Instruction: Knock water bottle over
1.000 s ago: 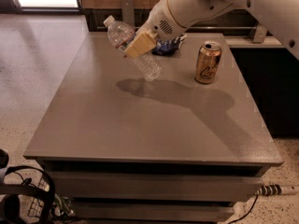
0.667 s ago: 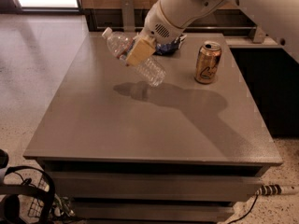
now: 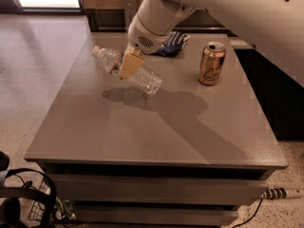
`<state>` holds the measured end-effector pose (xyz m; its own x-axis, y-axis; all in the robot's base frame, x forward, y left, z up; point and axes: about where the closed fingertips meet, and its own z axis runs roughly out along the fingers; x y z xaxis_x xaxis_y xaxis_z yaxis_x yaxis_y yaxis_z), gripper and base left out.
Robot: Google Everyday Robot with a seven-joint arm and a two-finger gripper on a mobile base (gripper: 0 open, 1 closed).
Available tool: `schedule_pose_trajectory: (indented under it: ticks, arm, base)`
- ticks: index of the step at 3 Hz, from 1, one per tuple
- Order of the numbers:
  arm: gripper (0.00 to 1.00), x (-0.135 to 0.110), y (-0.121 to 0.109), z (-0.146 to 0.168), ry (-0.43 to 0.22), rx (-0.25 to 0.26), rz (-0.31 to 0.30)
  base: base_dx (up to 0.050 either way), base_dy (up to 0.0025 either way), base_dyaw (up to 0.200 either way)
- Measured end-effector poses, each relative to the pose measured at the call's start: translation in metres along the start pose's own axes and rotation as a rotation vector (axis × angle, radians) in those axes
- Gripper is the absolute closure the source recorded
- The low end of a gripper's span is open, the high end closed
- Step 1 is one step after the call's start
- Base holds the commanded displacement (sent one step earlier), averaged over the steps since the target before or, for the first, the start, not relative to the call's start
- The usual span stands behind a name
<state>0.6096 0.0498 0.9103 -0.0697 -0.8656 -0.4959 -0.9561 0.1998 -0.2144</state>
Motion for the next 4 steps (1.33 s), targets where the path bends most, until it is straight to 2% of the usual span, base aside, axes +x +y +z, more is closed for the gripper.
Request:
schedule_pose_trajectory:
  ticks: [1,2,3,4]
  arm:
    - [1.0,-0.013,0.017,0.032,0.028,-0.028,-0.038]
    - [1.0,-0.023,0.026,0.051,0.009,-0.046,-0.044]
    - [0.82,-0.033,0.039,0.068,-0.01,-0.067,-0.051]
    - [0.59,-0.034,0.039,0.067,-0.01,-0.067,-0.053]
  base:
    - [0.0,0.0,0.0]
    - [0.0,0.0,0.0]
    - [0.0,0.0,0.0]
    - [0.0,0.0,0.0]
